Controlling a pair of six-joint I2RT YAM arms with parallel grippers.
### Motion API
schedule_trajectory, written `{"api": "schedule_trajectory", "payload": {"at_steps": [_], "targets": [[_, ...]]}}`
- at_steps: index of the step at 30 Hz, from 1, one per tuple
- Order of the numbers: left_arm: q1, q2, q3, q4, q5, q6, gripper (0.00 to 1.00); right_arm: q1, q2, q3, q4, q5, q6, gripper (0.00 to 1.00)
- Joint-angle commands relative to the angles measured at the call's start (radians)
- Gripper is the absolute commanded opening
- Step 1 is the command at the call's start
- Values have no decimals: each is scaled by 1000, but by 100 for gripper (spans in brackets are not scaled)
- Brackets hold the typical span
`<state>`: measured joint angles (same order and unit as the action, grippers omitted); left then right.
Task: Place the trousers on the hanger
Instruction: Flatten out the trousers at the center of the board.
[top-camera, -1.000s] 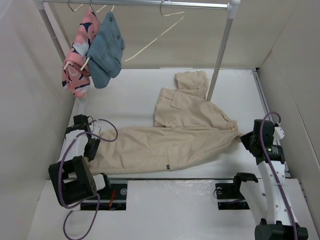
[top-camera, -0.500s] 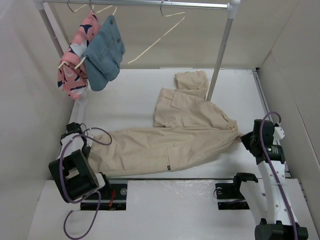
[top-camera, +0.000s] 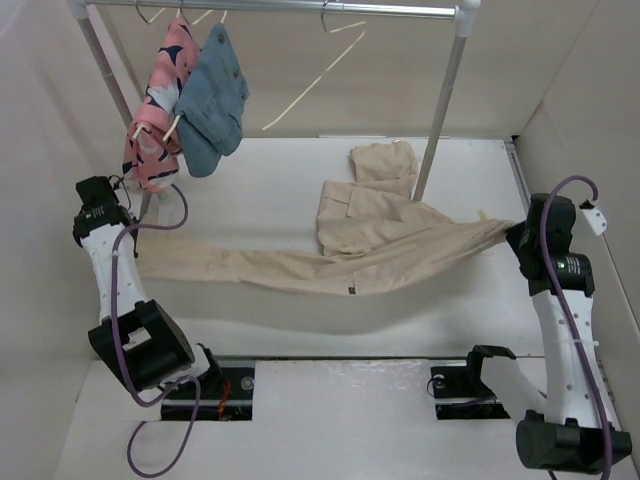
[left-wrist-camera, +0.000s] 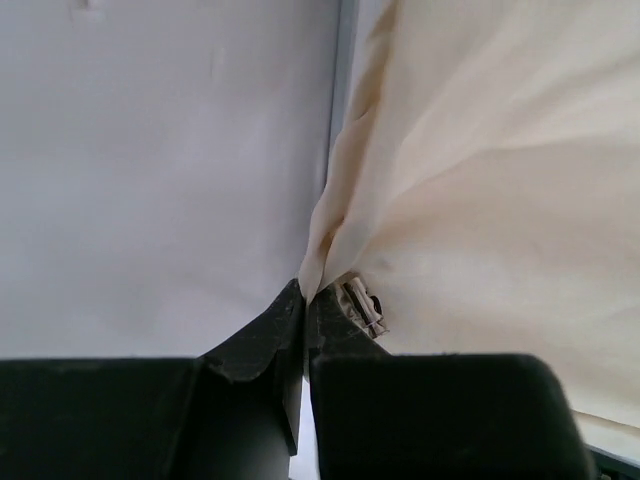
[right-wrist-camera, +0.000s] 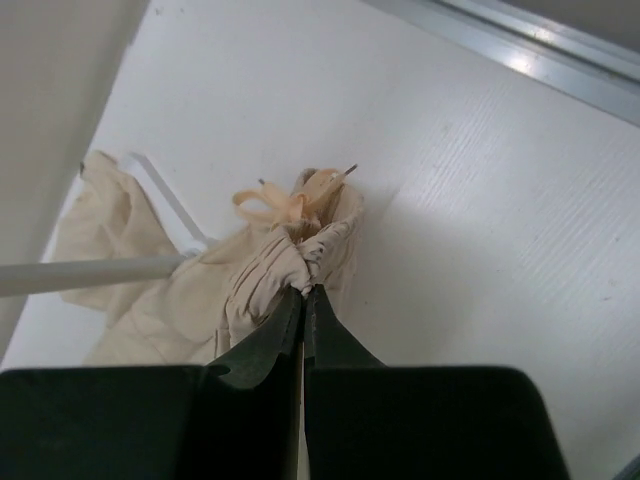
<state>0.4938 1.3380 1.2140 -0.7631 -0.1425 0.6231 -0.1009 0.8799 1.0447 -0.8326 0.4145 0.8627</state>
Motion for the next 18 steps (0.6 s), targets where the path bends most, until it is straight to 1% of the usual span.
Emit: {"api": "schedule_trajectory", "payload": {"at_steps": [1, 2, 4, 5, 6, 10, 11, 12, 13, 14, 15, 16, 17, 18], "targets": [[48, -5, -40, -56, -28, 12, 0, -16, -54, 5, -23, 115, -21, 0], [77, -5, -113, -39, -44, 24, 0, -16, -70, -20, -34, 115, 10, 0], [107, -5, -187, -7, -81, 58, 0, -16, -104, -105, -60, 124, 44, 0], [133, 4, -250, 20, -81, 58, 0, -16, -134, -132, -69, 124, 91, 0], [146, 4, -278, 33, -106, 72, 0, -16, -147, -155, -83, 124, 119, 0], [186, 49, -369, 116, -158, 93, 0, -16, -170, -218, -166, 231, 235, 0], [196, 58, -369, 129, -158, 93, 0, -16, -170, -218, -166, 240, 255, 4], [196, 67, -378, 139, -170, 93, 8, -16, -170, -218, -166, 241, 265, 16], [196, 81, -378, 139, -170, 93, 22, -16, -170, -218, -178, 251, 281, 33], [196, 81, -369, 139, -161, 93, 33, -16, -170, -218, -195, 268, 295, 66], [196, 90, -369, 128, -161, 93, 42, -16, -161, -209, -195, 277, 295, 80], [196, 90, -354, 116, -145, 93, 49, -16, -150, -195, -209, 290, 306, 89], [196, 90, -341, 116, -132, 93, 50, -16, -150, -186, -209, 315, 306, 96], [196, 90, -341, 116, -132, 102, 50, -16, -141, -166, -224, 328, 306, 100]]}}
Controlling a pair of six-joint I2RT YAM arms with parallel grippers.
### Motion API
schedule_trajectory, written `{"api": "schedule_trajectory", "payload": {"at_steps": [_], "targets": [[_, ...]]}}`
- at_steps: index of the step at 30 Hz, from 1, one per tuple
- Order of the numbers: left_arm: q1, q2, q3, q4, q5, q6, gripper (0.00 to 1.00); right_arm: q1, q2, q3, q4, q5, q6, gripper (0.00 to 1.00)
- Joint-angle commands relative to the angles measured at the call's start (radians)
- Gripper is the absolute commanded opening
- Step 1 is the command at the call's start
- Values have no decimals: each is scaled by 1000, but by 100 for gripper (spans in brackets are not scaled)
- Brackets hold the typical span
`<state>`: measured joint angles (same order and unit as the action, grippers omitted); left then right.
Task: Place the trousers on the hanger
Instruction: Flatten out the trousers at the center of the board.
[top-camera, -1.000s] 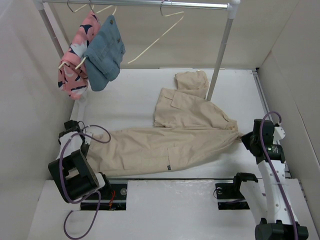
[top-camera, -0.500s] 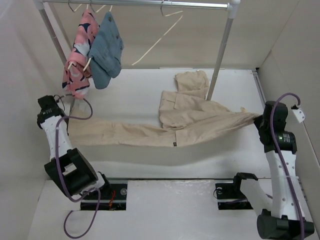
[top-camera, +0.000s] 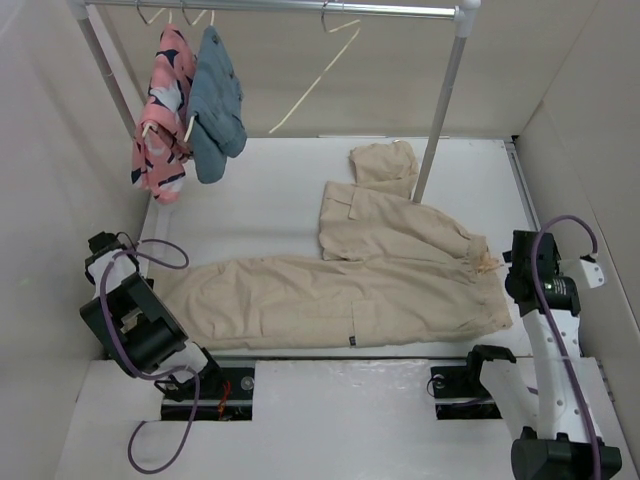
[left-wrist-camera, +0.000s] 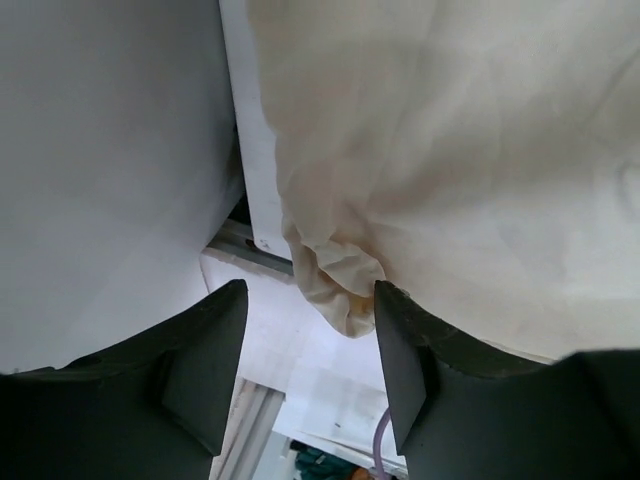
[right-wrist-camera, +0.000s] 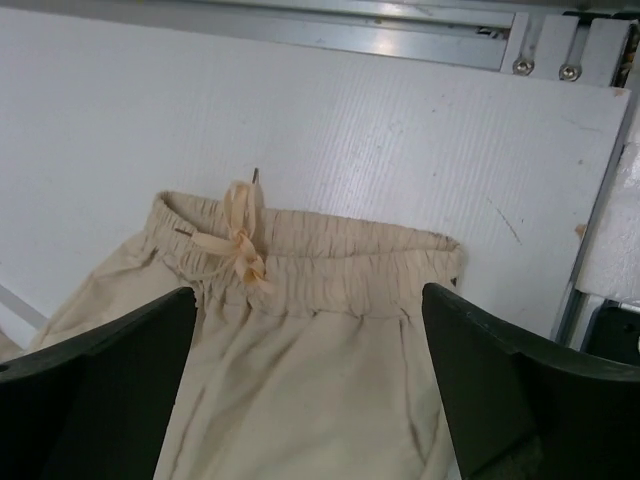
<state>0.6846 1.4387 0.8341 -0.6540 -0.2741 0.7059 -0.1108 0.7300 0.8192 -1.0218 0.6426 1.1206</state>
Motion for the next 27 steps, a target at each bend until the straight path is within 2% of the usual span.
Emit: {"api": "schedule_trajectory", "payload": {"at_steps": [1, 4, 5, 7, 8, 9, 12, 13, 15, 16, 18, 19, 20, 21, 23, 24, 27], "targets": [[6, -35, 48, -2, 0, 39, 50, -6, 9, 60, -35, 110, 48, 100], [-6, -76, 57, -30, 71, 101, 50, -6, 9, 84, -2, 120, 4, 100], [-37, -116, 57, -71, 102, 127, 50, -6, 9, 93, 47, 102, -134, 100], [-97, -161, 34, -101, 165, 161, 50, -6, 9, 83, 189, 17, -253, 100], [-138, -208, -1, -122, 179, 161, 50, -6, 28, 83, 227, -15, -330, 100], [-233, -228, -19, -134, 206, 161, 50, -6, 43, 69, 256, -46, -352, 100], [-397, -230, -84, -164, 248, 74, 50, -6, 124, 57, 299, -156, -378, 100], [-431, -230, -102, -164, 248, 49, 50, -6, 141, 38, 319, -243, -395, 100], [-506, -230, -148, -110, 248, -26, 50, 9, 164, 2, 408, -340, -456, 96], [-596, -245, -148, -99, 228, -48, 50, 28, 175, -9, 434, -378, -472, 94], [-687, -259, -148, -99, 228, -100, 50, 146, 175, -29, 502, -416, -493, 91], [-764, -259, -124, -99, 228, -118, 52, 202, 161, -41, 517, -399, -516, 89], [-795, -259, -109, -99, 228, -140, 53, 264, 152, -41, 535, -356, -530, 89], [-821, -259, -90, -99, 237, -163, 53, 393, 152, -52, 577, -338, -547, 89], [-862, -259, -35, -66, 249, -212, 54, 526, 138, -64, 627, -301, -608, 89], [-862, -259, -15, -53, 250, -229, 54, 646, 152, -65, 679, -272, -633, 89], [-872, -238, 51, -20, 291, -270, 54, 761, 285, -23, 712, -224, -696, 89]]}}
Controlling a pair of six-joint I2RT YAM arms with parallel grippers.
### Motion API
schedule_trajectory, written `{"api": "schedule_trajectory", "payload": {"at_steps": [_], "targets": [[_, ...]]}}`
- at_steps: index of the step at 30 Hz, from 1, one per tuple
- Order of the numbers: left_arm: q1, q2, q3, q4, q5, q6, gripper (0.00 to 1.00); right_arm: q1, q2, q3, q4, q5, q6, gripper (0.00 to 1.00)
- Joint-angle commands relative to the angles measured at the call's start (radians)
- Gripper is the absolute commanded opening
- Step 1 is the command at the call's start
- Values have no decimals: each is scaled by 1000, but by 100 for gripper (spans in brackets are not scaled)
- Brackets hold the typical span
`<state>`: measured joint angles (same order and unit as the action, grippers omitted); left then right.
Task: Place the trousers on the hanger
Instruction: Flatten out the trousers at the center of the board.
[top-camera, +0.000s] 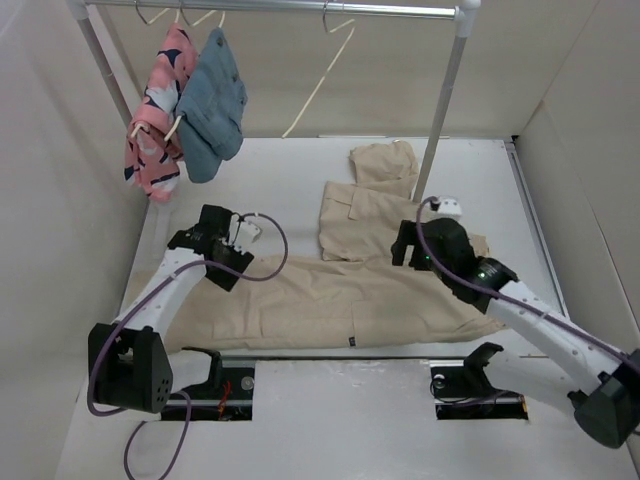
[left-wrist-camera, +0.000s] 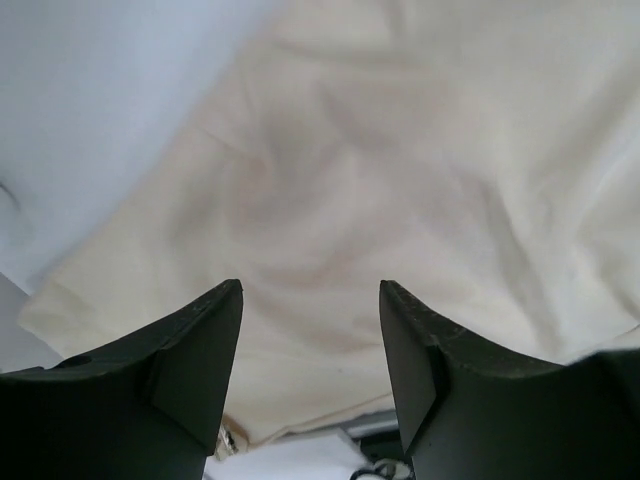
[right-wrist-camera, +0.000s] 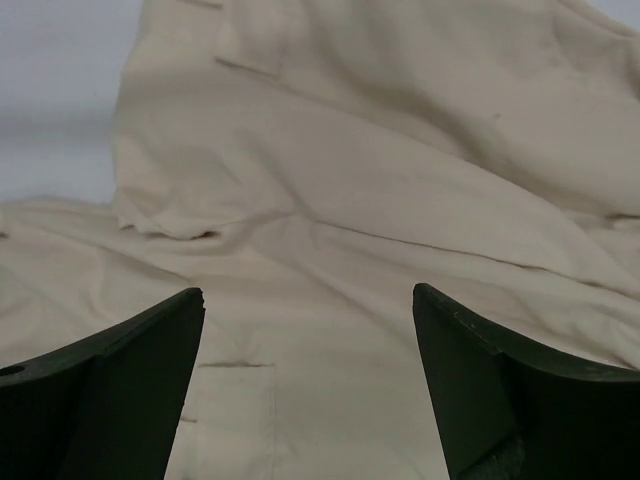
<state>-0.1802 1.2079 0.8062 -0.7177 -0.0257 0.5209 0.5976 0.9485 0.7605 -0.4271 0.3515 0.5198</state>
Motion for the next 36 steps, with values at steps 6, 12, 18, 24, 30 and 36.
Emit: {"api": "schedule_trajectory", "payload": {"at_steps": [6, 12, 18, 24, 30, 36], "targets": [[-30, 16, 122, 44, 52, -110, 54, 67, 589, 416, 33, 29, -223, 92], [-48, 16, 93, 53, 43, -119, 54, 67, 1060, 898, -125, 4, -268, 99], [-48, 16, 93, 54, 43, -119, 55, 44, 1344, 1321, -339, 160, -147, 99], [-58, 51, 93, 63, 24, -128, 55, 11, 1392, 1424, -241, 308, -95, 99], [-58, 122, 111, 86, 15, -128, 55, -51, 1519, 1585, -228, 227, -105, 92], [-58, 197, 131, 95, 15, -128, 55, -42, 1650, 1744, -228, 250, -135, 89]]}}
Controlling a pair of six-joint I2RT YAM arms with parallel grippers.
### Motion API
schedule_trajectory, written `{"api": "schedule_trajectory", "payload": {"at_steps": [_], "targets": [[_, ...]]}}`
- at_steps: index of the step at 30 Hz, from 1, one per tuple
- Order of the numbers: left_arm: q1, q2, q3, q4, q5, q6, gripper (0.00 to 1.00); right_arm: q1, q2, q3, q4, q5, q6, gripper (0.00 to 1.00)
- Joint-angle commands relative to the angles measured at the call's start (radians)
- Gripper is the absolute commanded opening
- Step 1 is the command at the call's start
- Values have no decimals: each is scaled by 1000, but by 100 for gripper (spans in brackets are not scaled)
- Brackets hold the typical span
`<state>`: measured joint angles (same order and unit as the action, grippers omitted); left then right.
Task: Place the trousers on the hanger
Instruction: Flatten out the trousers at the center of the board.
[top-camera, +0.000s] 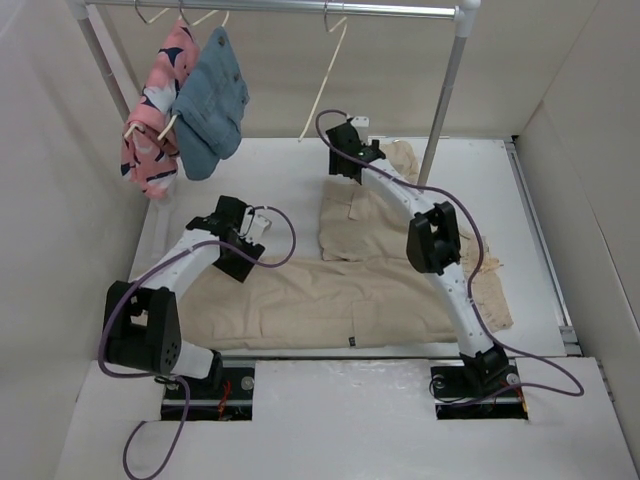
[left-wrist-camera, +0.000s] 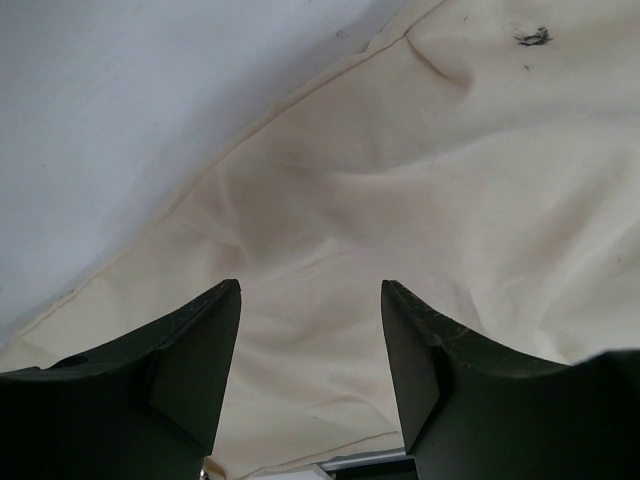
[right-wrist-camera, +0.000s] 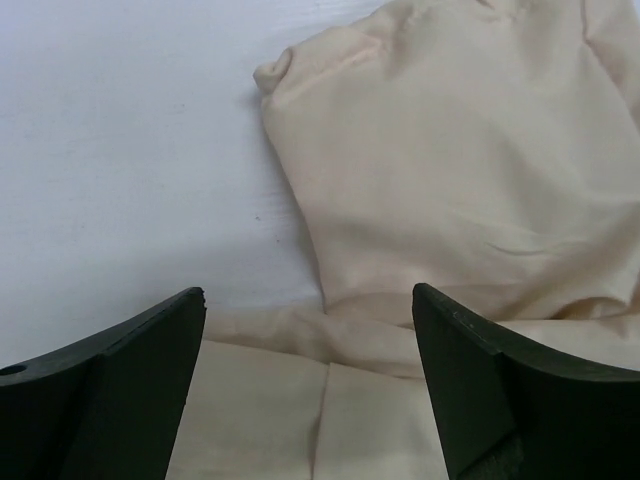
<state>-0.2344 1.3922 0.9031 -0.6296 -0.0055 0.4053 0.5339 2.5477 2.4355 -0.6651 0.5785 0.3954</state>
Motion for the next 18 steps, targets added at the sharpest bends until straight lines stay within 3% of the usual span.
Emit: {"api": "schedule_trajectory", "payload": {"at_steps": [1, 6, 9, 12, 18], "targets": [[-3, 22, 34, 7, -5, -13, 55, 9, 63, 69, 10, 23, -10, 88], [-3, 54, 53, 7, -14, -13, 55, -41, 100, 128, -2, -85, -10, 72], [6, 67, 74, 7, -14, -13, 55, -92, 126, 160, -7, -236, -10, 28], [15, 76, 94, 7, -14, -13, 55, -92, 146, 172, -30, -262, -10, 3], [24, 76, 103, 7, -14, -2, 55, -58, 13, -19, 140, -342, -79, 0]]}}
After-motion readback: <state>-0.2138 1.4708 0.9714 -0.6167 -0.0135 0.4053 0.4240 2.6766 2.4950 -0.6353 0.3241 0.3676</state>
